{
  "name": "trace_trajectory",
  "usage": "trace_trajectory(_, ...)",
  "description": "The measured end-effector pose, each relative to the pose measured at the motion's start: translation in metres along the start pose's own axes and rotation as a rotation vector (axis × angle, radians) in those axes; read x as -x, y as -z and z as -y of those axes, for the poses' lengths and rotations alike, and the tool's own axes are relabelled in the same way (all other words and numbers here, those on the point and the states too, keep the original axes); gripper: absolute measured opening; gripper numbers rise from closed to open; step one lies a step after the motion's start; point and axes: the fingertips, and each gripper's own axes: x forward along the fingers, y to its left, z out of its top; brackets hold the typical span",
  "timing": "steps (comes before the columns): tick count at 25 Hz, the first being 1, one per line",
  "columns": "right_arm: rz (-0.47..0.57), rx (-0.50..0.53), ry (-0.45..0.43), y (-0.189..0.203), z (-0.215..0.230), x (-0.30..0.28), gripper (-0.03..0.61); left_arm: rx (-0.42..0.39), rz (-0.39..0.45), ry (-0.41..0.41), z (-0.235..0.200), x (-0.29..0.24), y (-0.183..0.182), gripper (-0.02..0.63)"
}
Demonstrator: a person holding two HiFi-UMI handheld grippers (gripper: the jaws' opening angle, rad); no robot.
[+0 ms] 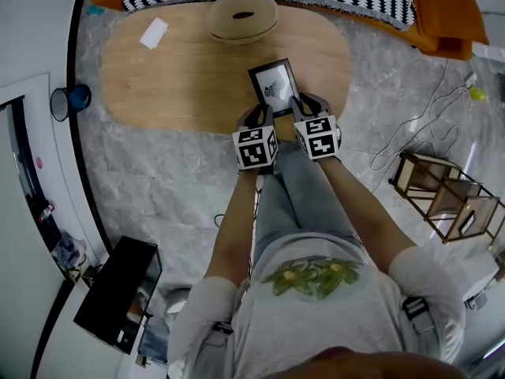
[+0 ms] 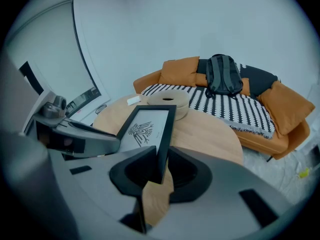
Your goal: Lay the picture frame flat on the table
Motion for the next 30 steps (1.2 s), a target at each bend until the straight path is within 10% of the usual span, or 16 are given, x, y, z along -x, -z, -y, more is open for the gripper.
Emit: trace_trajectory(30,-0.104,0.0,-0.021,0.049,0.004,-0.067,0.083,0.028,-0.085,-0.027,-0.036,-0.061,0.045,0.101)
